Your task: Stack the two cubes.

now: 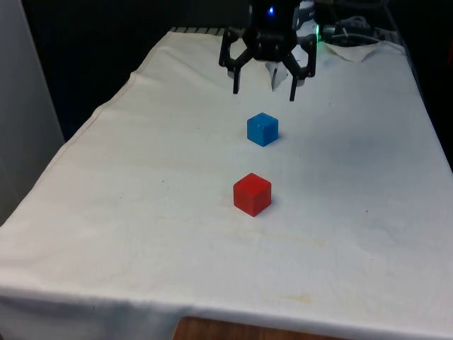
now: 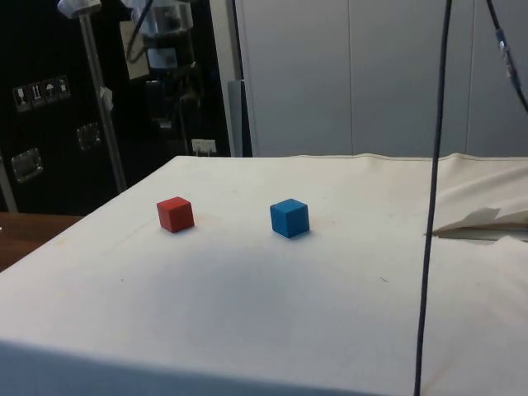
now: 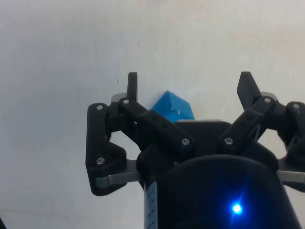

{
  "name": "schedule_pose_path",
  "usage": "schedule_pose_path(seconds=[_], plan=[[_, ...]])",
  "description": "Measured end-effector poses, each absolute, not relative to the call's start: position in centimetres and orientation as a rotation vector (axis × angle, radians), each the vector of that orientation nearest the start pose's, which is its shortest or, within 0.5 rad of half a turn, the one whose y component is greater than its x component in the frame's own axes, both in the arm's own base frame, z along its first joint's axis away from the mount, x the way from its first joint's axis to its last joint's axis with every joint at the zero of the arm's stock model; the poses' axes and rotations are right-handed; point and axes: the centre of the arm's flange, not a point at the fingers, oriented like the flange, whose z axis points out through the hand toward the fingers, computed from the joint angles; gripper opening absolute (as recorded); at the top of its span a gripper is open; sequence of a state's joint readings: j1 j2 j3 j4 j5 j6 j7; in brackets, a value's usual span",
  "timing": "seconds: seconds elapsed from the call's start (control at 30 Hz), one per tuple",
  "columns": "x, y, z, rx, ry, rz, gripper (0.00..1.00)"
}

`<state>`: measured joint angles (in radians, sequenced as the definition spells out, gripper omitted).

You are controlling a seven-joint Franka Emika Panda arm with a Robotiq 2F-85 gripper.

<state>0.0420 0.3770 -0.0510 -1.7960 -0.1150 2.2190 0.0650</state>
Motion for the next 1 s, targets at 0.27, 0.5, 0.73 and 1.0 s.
schedule_pose_path(seconds=[0.27,0.5,0.73,1.0], plan=[[67.3,-0.6,32.7,-3.241,0.019,-0.083,1.00],[68.6,-0.6,30.7,-3.217,0.051,-0.070,1.00],[69.5,-0.6,28.8,-3.188,0.087,-0.052,1.00],[69.8,-0.5,27.1,-3.162,0.145,-0.036,1.00]])
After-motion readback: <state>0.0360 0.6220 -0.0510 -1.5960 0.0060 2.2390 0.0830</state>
